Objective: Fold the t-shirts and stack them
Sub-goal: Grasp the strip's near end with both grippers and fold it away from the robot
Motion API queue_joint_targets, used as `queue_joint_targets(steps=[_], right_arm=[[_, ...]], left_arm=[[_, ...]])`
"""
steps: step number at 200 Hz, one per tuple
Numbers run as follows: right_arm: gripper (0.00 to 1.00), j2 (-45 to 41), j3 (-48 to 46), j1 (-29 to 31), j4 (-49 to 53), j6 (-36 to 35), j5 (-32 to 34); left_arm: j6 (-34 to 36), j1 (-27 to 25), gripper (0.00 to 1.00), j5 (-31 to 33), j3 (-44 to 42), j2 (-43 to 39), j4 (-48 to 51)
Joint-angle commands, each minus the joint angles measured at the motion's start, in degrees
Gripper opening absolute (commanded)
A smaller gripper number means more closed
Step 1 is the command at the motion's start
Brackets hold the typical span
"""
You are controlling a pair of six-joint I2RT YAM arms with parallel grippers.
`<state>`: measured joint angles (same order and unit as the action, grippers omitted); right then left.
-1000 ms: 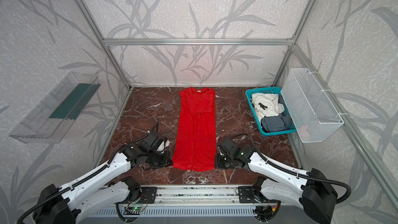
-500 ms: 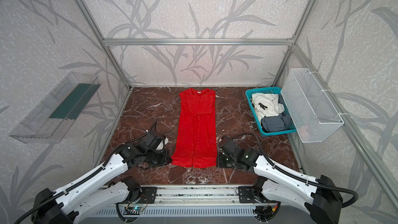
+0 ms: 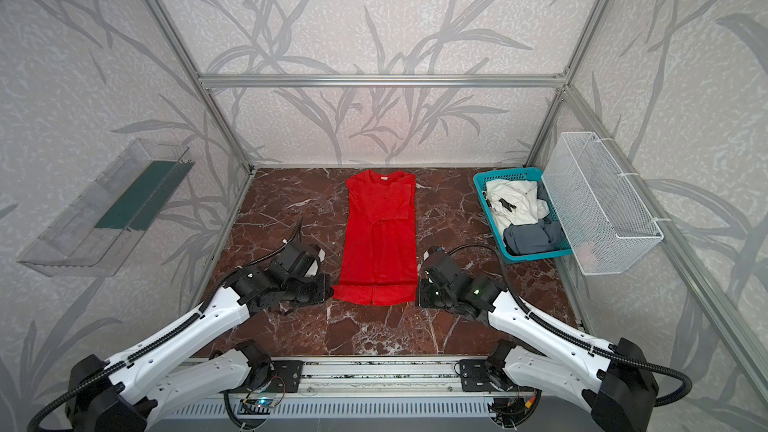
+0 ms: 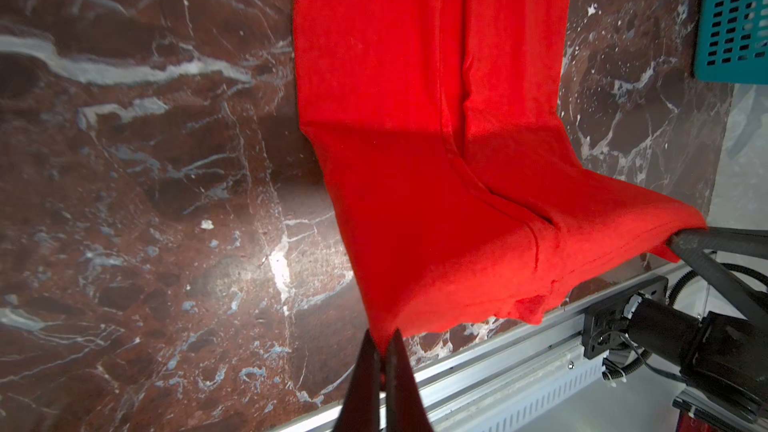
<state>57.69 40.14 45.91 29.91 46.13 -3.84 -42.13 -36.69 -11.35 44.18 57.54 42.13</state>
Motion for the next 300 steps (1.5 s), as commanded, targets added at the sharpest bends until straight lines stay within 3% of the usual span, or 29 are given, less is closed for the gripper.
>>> queue_joint_targets(steps=[1, 35, 121, 229, 300], right_arm=[[0.0, 1.8, 3.4, -1.8, -2.6, -3.4, 0.0], [0.0, 5.6, 6.8, -5.3, -4.5, -6.5, -1.5], [0.0, 17.0, 14.3, -14.6, -9.7, -14.3, -8.6], [0.0, 31.1, 22.2, -20.1, -12.9, -18.4, -12.4], [0.0, 41.5, 25.7, -24.5, -13.6, -20.9, -16.2]], left_arm=[[2.9, 0.3, 0.0, 5.6, 4.1, 1.7, -1.0], [5.8, 1.7, 0.0, 8.9, 9.0, 6.5, -2.1], [12.3, 10.9, 0.0, 3.4, 18.6, 20.2, -6.3], [16.4, 15.3, 0.0, 1.7, 31.2, 36.6, -6.8], [17.4, 18.0, 0.0, -1.3, 34.0, 45.3, -10.8]])
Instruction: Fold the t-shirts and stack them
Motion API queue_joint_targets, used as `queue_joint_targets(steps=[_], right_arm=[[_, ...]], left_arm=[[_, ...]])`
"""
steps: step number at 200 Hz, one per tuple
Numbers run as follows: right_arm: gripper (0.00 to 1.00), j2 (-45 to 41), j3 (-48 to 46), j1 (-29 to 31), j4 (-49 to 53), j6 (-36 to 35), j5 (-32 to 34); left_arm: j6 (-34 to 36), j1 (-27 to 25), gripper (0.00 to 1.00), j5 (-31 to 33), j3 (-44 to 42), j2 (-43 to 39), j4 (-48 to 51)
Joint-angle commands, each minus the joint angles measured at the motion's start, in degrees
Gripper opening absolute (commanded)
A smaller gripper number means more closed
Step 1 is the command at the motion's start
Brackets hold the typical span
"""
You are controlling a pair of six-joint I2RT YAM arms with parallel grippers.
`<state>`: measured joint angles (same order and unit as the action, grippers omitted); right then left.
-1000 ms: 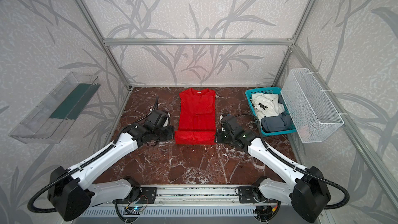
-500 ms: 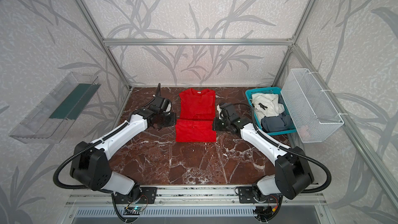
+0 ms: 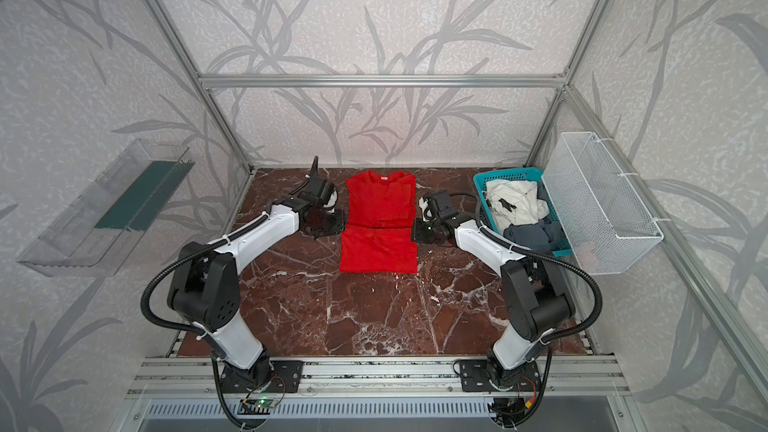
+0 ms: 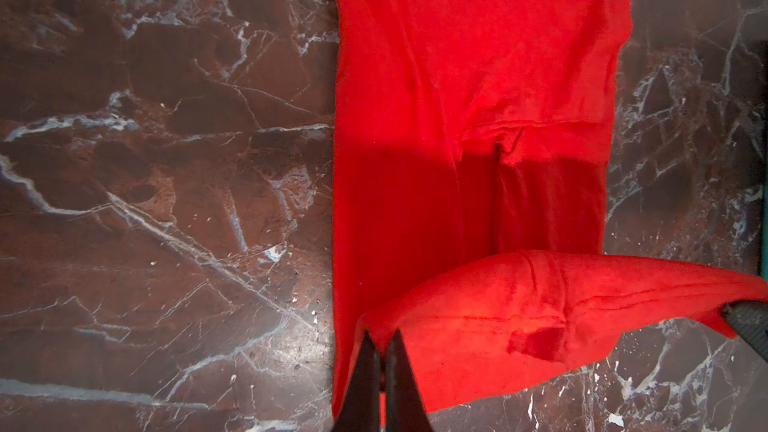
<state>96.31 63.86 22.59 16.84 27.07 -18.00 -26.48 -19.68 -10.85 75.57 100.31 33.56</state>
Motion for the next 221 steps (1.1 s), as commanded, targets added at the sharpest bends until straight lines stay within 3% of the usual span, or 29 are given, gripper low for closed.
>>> queue_joint_targets(steps=[1, 125, 134, 170, 193, 221], right_arm=[[0.0, 3.1, 2.0, -1.2, -0.6, -1.9, -2.1], [0.0, 11.6, 6.8, -2.7, -0.4, -4.2, -4.4], [0.03, 12.0, 7.7, -2.8, -0.1, -5.1, -4.9], [0.31, 8.7, 9.1, -2.8, 2.0, -6.5, -3.2], [0.37, 2.5, 5.9, -1.8, 3.0, -6.1, -0.4], [0.37, -4.0, 0.2, 1.6, 3.2, -4.2, 1.5]], left_arm=[[1.8, 1.0, 0.0, -1.9, 2.6, 2.8, -2.3], [1.6, 2.8, 0.0, -2.4, 6.4, 10.6, -3.0], [1.6, 3.0, 0.0, -2.4, 6.7, 11.0, -3.3], [3.4, 3.2, 0.22, -2.1, 7.0, 10.2, -5.3], [3.2, 3.0, 0.29, -2.5, 5.8, 6.8, -5.3], [1.8, 1.2, 0.32, -2.4, 0.0, 1.7, -6.4]])
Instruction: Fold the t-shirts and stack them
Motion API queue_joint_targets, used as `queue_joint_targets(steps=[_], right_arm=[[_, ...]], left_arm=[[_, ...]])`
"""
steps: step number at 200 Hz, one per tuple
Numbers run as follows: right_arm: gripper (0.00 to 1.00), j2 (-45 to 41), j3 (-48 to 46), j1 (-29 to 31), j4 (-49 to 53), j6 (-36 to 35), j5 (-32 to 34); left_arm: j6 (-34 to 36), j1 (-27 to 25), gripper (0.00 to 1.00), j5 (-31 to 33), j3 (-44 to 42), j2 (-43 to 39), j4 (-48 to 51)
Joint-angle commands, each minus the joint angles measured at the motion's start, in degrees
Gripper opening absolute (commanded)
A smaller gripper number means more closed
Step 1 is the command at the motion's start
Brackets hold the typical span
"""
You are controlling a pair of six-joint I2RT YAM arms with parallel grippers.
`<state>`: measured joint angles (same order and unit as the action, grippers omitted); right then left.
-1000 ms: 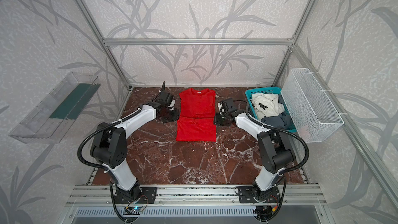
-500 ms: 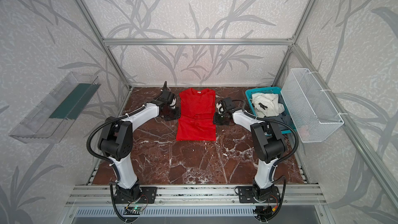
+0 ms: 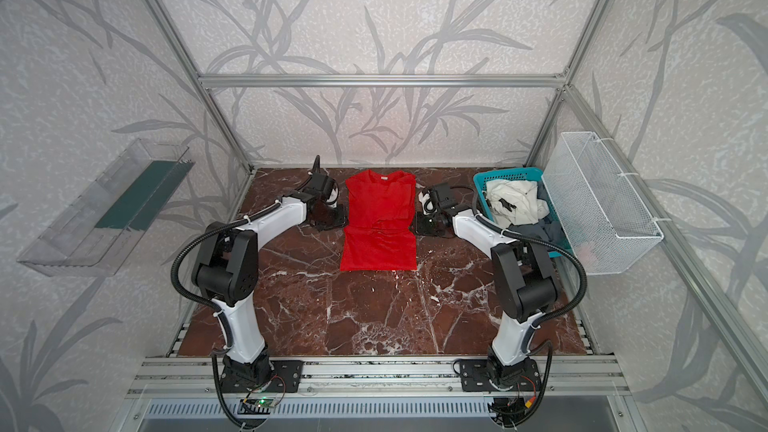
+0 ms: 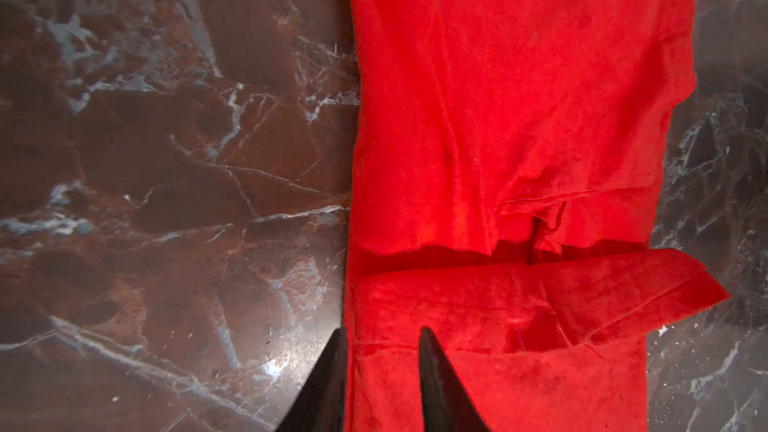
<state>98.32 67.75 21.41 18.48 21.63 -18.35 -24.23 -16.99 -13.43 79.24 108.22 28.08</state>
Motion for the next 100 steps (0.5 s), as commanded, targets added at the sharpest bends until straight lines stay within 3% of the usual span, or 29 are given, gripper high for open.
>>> queue_joint_targets(steps=[1, 39, 100], right_arm=[[0.37, -6.1, -3.8, 2.9, 1.5, 1.4, 1.9], [0.31, -5.5, -9.9, 8.3, -2.9, 5.8, 1.8], [0.2, -0.9, -15.3, 11.6, -11.2, 10.2, 2.5]], left_arm=[[-0.5, -1.6, 0.32, 0.2, -3.8, -6.3, -1.0], [-3.2, -7.2, 0.31, 0.1, -7.8, -6.6, -3.9], [-4.8, -12.5, 0.29, 1.6, -4.2, 0.8, -4.1]])
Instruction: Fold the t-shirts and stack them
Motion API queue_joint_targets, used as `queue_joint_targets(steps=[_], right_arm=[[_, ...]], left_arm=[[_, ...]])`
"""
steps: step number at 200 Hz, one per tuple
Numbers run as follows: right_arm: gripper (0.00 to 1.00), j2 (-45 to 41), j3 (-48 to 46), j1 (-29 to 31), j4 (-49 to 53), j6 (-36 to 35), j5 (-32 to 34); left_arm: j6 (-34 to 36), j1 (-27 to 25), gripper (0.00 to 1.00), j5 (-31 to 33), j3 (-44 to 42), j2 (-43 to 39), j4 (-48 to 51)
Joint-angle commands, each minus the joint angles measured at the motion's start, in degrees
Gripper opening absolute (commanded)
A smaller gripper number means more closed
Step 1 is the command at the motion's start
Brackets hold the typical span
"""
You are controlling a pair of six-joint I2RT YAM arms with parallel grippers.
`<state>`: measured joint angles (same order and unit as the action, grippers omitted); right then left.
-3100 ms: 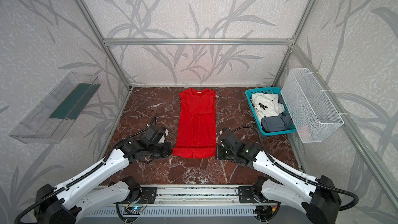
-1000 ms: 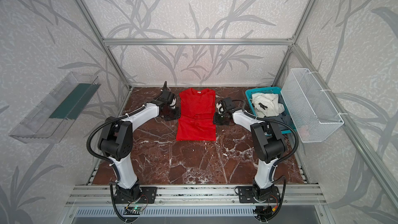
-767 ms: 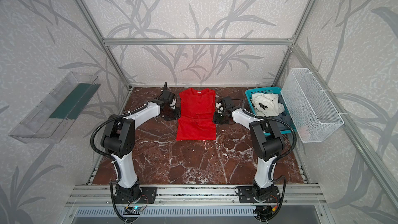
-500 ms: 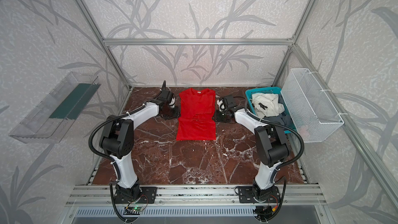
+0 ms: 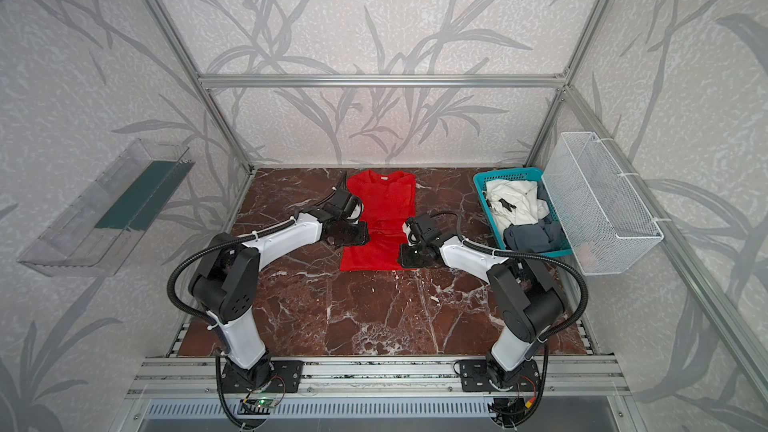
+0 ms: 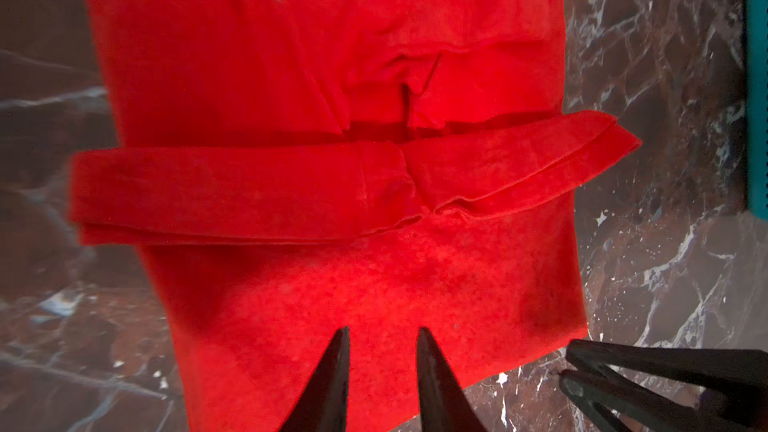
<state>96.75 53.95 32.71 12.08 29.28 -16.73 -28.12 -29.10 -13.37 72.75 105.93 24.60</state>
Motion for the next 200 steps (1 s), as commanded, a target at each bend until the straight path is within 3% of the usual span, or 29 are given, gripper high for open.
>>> queue_joint_targets(steps=[1, 54, 136, 157, 200], right_arm=[[0.2, 1.5, -1.5, 0.3, -4.8, 2.5, 0.8], [0.19, 4.1, -3.7, 0.3, -3.8, 2.9, 0.2], [0.18, 2.9, -4.0, 0.3, -2.0, 3.0, 0.3], [0.18, 1.4, -3.6, 0.3, -0.8, 2.7, 1.1], [0.19, -3.0, -0.8, 0.3, 2.2, 1.8, 2.1]], left_arm=[[-0.8, -0.5, 0.29, 1.5, 2.4, 3.3, -0.6], [-0.4, -0.9, 0.29, 5.3, 8.5, 10.1, 2.0], [4.8, -0.2, 0.3, 14.9, 26.1, 17.3, 6.6], [5.8, 0.1, 0.3, 15.9, 24.1, 13.3, 6.9], [4.4, 3.1, 0.29, 12.5, 9.7, 4.8, 1.6]])
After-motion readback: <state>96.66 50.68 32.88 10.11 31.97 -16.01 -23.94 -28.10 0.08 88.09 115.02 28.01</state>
